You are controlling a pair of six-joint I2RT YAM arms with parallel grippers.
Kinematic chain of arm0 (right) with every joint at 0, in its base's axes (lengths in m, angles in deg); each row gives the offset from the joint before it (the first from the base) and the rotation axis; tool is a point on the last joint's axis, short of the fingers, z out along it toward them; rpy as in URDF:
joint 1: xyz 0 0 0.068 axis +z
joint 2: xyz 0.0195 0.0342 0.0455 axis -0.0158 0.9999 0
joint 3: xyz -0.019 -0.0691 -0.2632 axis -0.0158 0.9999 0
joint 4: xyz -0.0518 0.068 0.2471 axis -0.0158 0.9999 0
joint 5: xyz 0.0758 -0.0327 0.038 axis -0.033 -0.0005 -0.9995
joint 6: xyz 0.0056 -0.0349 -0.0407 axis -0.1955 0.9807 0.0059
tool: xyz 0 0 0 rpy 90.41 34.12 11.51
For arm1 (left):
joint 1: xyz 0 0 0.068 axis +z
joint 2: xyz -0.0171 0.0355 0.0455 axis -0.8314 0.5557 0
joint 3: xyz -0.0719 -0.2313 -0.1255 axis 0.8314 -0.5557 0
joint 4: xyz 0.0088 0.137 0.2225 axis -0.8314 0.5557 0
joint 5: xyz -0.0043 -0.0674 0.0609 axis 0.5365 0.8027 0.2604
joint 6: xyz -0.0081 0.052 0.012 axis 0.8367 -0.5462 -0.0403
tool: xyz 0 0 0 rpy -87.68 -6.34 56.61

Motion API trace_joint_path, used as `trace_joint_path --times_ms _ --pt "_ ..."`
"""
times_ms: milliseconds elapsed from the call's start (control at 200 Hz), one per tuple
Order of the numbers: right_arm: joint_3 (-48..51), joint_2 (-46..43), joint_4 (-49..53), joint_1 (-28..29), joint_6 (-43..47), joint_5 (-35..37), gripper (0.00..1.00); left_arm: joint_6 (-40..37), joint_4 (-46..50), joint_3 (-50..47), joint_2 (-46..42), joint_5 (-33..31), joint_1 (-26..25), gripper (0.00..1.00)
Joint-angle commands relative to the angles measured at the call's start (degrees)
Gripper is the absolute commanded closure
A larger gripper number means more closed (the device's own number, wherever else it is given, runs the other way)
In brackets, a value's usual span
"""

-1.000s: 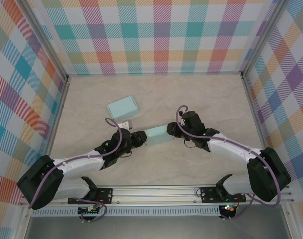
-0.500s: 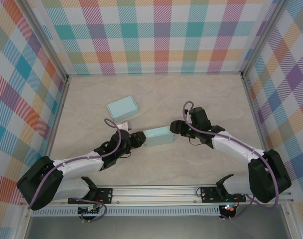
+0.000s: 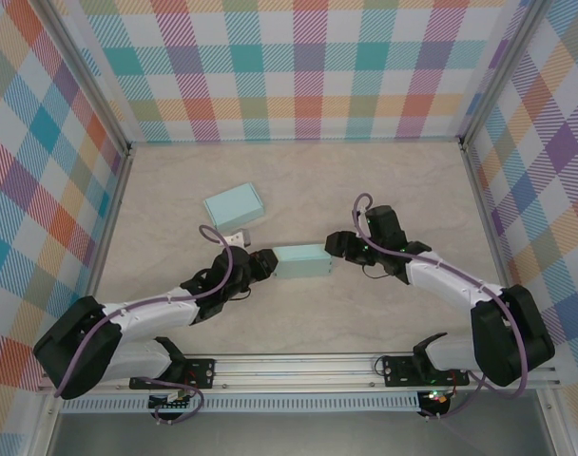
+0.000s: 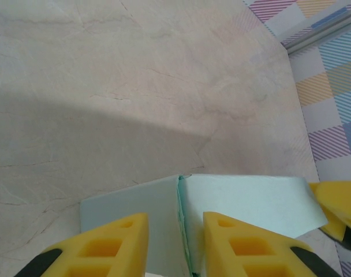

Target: Fold the paper box

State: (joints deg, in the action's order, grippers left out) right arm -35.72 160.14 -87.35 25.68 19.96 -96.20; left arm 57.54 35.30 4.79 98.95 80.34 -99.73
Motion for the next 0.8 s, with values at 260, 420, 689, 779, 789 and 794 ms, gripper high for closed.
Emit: trace_joint_path --times_ms 260,420,689,779,789,794 --pt "8.1 -2.12 -4.29 -1.45 -1.99 0.33 0.74 -0.14 13.01 -1.99 4.26 -3.67 -0.74 0.73" --pt "10.55 0.19 -7.71 -1.69 -2.8 -1.71 0.83 0.27 13.68 -2.48 4.05 -4.5 -0.81 0.82" --pt "16.77 2.96 -10.2 -1.76 -4.49 0.25 0.86 1.23 12.76 -3.72 4.88 -4.93 -0.81 0.82" --pt "17.78 2.21 -9.87 -1.72 -4.49 1.55 0.86 1.25 13.16 -4.06 4.58 -5.48 -0.8 0.82" --pt "17.78 2.11 -9.81 -1.74 -4.45 1.66 0.86 1.2 13.27 -4.07 4.45 -5.54 -0.79 0.82" --pt "17.78 2.08 -9.78 -1.73 -4.43 1.69 0.86 1.17 13.33 -4.07 4.34 -5.55 -0.8 0.82"
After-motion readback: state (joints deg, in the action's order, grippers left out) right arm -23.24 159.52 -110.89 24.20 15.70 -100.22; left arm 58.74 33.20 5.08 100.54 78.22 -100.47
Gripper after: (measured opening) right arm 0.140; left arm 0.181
